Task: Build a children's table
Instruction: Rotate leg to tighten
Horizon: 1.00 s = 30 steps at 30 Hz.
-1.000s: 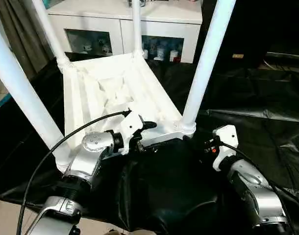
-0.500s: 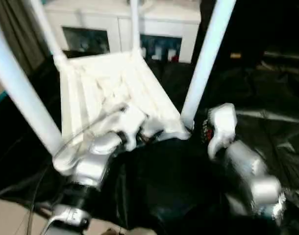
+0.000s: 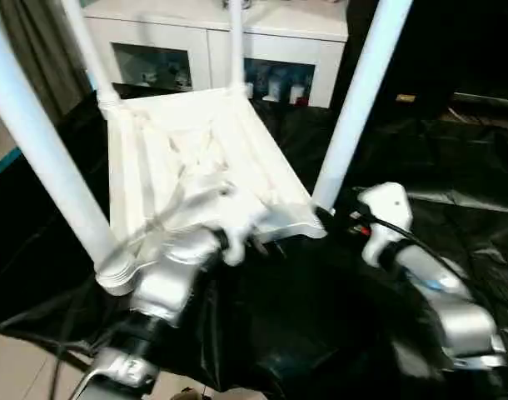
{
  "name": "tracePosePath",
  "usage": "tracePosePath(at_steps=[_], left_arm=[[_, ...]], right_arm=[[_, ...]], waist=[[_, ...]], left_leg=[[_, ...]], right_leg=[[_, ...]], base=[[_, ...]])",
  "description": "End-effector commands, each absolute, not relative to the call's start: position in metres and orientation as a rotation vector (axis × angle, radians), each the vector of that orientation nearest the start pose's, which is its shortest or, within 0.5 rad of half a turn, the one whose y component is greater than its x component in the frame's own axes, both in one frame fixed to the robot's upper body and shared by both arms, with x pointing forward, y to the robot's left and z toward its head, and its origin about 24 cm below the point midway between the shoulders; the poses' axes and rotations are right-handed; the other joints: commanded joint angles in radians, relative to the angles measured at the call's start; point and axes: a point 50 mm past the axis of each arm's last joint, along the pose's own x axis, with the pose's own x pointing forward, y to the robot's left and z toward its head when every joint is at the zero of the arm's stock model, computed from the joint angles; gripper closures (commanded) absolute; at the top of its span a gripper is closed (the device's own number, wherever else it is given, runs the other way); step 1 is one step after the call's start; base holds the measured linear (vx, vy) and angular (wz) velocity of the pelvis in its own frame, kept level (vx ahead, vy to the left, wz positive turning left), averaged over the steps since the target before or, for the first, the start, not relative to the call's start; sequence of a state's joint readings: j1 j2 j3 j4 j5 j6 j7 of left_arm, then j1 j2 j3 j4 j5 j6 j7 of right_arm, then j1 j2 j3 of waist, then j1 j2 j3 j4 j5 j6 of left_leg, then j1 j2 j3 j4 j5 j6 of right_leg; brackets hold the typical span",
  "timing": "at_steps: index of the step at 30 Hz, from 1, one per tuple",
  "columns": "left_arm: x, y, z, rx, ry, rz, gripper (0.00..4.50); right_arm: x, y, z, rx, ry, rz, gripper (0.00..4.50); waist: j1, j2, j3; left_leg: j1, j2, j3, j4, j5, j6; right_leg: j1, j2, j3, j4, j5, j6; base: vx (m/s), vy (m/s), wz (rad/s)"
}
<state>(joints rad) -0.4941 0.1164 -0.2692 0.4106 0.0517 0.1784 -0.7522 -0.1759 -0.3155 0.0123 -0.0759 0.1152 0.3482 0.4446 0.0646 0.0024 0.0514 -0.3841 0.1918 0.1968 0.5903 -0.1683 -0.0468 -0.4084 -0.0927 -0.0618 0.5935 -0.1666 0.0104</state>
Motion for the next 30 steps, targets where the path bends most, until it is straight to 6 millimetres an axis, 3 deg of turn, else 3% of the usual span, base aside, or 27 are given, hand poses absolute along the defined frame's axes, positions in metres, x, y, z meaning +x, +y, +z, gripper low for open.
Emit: tracePosePath(at_steps=[1,2,3,4,7,9,10,13,15,16,24,26,27,30], left_arm=[[0.316,0.057,0.058,0.327,0.201,-1.056,0.30],[0.320,0.057,0.058,0.351,0.207,-1.050,0.38],[0.323,0.057,0.057,0.365,0.213,-1.046,0.38],[0.324,0.058,0.058,0.369,0.214,-1.043,0.43],[0.341,0.067,0.061,0.414,0.229,-0.971,0.83],[0.347,0.070,0.063,0.396,0.247,-0.969,0.87],[0.350,0.073,0.063,0.390,0.272,-0.969,0.95],[0.353,0.077,0.059,0.374,0.341,-0.984,1.26],[0.353,0.077,0.059,0.325,0.369,-1.015,1.27],[0.352,0.077,0.059,0.301,0.371,-1.038,1.53],[0.349,0.070,0.057,0.287,0.378,-1.149,2.11],[0.350,0.070,0.055,0.310,0.387,-1.154,2.21],[0.351,0.070,0.054,0.321,0.390,-1.148,2.48],[0.353,0.072,0.054,0.326,0.395,-1.138,2.53]], right_arm=[[0.280,-0.178,0.078,-0.170,0.169,0.455,1.13],[0.279,-0.179,0.079,-0.169,0.180,0.462,1.13],[0.279,-0.179,0.079,-0.170,0.186,0.467,1.13],[0.279,-0.179,0.080,-0.171,0.189,0.470,1.13],[0.277,-0.183,0.084,-0.175,0.170,0.477,1.13],[0.276,-0.183,0.085,-0.176,0.166,0.505,1.13],[0.273,-0.183,0.084,-0.152,0.185,0.542,1.13],[0.271,-0.184,0.083,-0.140,0.204,0.558,1.13],[0.271,-0.184,0.082,-0.149,0.207,0.564,1.13],[0.270,-0.184,0.081,-0.151,0.215,0.570,1.13],[0.266,-0.182,0.080,-0.141,0.188,0.626,1.13],[0.266,-0.184,0.081,-0.148,0.184,0.616,1.13],[0.266,-0.185,0.081,-0.153,0.178,0.612,1.13],[0.266,-0.186,0.082,-0.161,0.168,0.609,1.13]], waist=[[0.001,-0.012,-0.064],[0.000,-0.013,-0.065],[0.000,-0.005,-0.065],[-0.003,-0.010,-0.066],[-0.007,-0.010,-0.068],[-0.004,-0.009,-0.070],[-0.005,-0.011,-0.069],[-0.001,-0.007,-0.072],[0.000,-0.010,-0.071],[0.002,-0.007,-0.071],[0.002,-0.006,-0.068],[0.002,-0.004,-0.068],[0.001,-0.005,-0.069],[0.002,-0.005,-0.070]], left_leg=[[0.015,0.030,-0.020,-0.074,-0.275,0.014],[0.016,0.030,-0.020,-0.074,-0.275,0.015],[0.017,0.029,-0.021,-0.073,-0.272,0.016],[0.015,0.030,-0.021,-0.072,-0.269,0.018],[0.015,0.027,-0.020,-0.069,-0.261,0.024],[0.019,0.027,-0.019,-0.067,-0.256,0.029],[0.015,0.027,-0.019,-0.067,-0.248,0.037],[0.017,0.029,-0.019,-0.063,-0.222,0.052],[0.017,0.029,-0.017,-0.063,-0.216,0.053],[0.018,0.029,-0.017,-0.063,-0.218,0.052],[0.018,0.030,-0.020,-0.067,-0.267,0.043],[0.018,0.030,-0.021,-0.067,-0.266,0.040],[0.019,0.030,-0.020,-0.067,-0.267,0.040],[0.018,0.030,-0.020,-0.066,-0.259,0.041]], right_leg=[[0.042,-0.045,0.039,-0.082,-0.311,-0.126],[0.043,-0.045,0.039,-0.081,-0.308,-0.128],[0.044,-0.046,0.039,-0.081,-0.303,-0.132],[0.046,-0.047,0.038,-0.080,-0.291,-0.138],[0.047,-0.045,0.037,-0.079,-0.277,-0.142],[0.046,-0.045,0.036,-0.080,-0.274,-0.146],[0.049,-0.044,0.035,-0.078,-0.260,-0.156],[0.049,-0.047,0.035,-0.072,-0.217,-0.183],[0.049,-0.048,0.035,-0.072,-0.209,-0.199],[0.049,-0.049,0.035,-0.072,-0.212,-0.206],[0.050,-0.051,0.034,-0.081,-0.279,-0.192],[0.050,-0.051,0.034,-0.080,-0.273,-0.191],[0.049,-0.050,0.034,-0.081,-0.270,-0.189],[0.051,-0.050,0.034,-0.079,-0.255,-0.192]], base=[[0.000,0.000,0.00],[0.000,0.000,0.00],[0.000,0.000,0.00],[0.000,0.000,0.00],[0.000,0.000,0.00],[0.000,0.000,0.00],[0.000,0.000,0.00],[0.000,0.000,0.00],[0.000,0.000,0.00],[0.000,0.000,0.00],[0.000,0.000,0.00],[0.000,0.000,0.00],[0.000,0.000,0.00],[0.000,0.000,0.00]])
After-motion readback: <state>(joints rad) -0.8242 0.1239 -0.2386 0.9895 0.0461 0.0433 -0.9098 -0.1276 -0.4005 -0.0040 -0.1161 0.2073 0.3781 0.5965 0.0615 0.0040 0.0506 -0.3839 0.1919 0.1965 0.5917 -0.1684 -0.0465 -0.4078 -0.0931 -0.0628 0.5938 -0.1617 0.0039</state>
